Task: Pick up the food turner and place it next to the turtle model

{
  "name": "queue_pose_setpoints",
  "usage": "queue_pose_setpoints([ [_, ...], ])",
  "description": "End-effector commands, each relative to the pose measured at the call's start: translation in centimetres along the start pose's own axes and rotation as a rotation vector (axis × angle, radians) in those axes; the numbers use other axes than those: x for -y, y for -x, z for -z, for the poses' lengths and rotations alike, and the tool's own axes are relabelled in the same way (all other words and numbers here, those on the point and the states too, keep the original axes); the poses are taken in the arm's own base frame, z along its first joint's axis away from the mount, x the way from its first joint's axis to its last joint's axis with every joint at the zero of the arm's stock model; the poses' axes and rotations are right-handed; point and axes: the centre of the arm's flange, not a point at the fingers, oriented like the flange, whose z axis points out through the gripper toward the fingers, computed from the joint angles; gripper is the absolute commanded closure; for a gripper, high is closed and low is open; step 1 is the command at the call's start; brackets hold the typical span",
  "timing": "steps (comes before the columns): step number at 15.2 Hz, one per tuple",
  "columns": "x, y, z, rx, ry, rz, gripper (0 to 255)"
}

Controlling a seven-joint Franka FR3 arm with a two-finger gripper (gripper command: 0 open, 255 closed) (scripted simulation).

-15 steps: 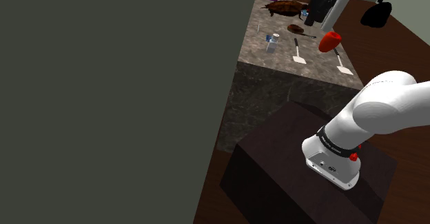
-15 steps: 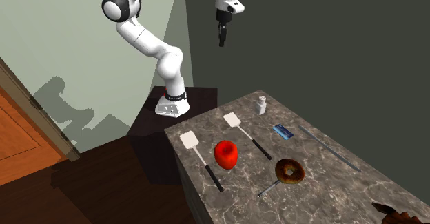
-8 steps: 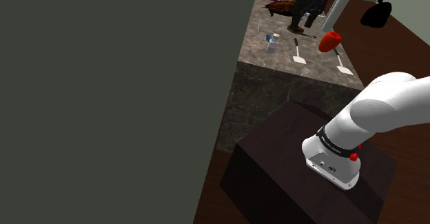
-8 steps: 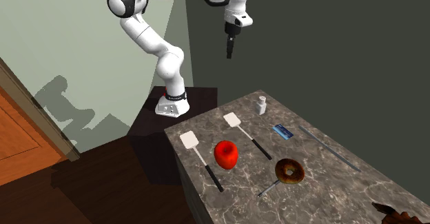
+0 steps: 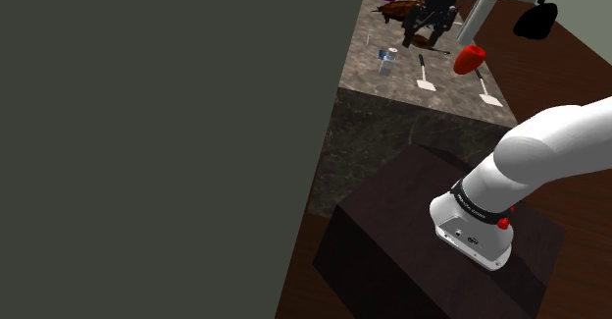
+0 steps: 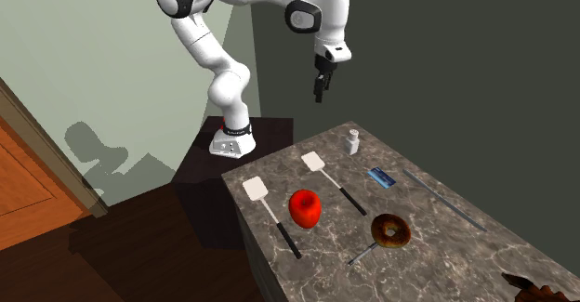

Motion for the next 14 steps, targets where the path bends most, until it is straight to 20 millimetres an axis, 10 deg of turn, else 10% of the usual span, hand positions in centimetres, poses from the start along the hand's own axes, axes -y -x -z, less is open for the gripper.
queue_pose_setpoints([
  [1, -1.6, -1.6, -1.0, -0.013, 0.006, -0.059, 0],
  [14, -14.3, -8.8, -7.7, -0.083, 0.044, -0.436, 0],
])
